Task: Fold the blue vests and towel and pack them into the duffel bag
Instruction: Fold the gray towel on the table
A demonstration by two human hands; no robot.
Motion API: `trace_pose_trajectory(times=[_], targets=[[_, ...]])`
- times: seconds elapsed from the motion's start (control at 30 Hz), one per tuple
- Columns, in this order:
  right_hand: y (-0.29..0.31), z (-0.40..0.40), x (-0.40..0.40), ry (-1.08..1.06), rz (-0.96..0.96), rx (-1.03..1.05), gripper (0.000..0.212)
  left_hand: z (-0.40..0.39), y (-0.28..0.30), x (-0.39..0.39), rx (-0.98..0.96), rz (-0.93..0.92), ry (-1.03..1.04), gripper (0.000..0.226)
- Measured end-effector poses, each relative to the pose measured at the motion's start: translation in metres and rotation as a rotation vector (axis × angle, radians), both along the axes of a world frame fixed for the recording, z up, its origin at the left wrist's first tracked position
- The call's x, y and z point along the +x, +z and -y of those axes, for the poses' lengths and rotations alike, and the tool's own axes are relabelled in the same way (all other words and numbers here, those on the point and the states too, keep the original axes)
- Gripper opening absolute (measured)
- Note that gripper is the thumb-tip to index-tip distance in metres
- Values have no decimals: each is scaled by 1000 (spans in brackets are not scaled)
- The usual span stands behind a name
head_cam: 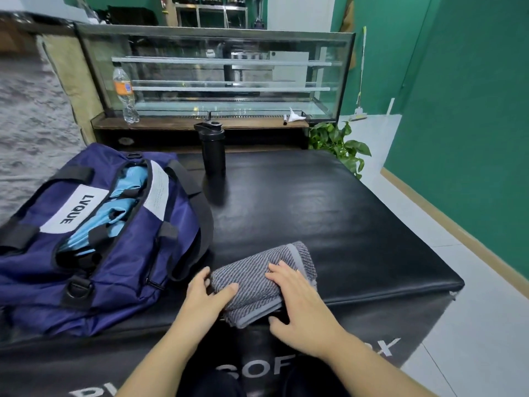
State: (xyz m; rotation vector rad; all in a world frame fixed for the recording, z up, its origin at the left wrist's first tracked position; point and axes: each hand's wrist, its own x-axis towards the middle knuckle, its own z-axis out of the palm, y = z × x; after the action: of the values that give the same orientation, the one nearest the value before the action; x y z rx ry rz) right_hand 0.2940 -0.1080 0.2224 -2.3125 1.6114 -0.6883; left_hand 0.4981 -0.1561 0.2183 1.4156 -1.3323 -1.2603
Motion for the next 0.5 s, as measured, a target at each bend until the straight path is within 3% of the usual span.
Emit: trace_pose_trajectory(times=[0.07,0.17,0.2,0.33,0.4,0.5], targets=[[-1,2,2,-14,11,0,78,0,2,-2,75,41,-51,80],[-8,4,5,-34,35,-13,95,-16,16,-15,66,-16,27,48],[-10,4,6,-40,42,-40,100,-20,19,-19,37,-20,52,47],[-12,0,2,3,29,-22,118,-41,30,-33,25,-81,115,64],[-8,-2,3,12,24,-68,112,-45,37,-32,50,-225,153,56],[-2,-4,11,-126,80,-306,82,-49,52,-33,35,-401,135,40]])
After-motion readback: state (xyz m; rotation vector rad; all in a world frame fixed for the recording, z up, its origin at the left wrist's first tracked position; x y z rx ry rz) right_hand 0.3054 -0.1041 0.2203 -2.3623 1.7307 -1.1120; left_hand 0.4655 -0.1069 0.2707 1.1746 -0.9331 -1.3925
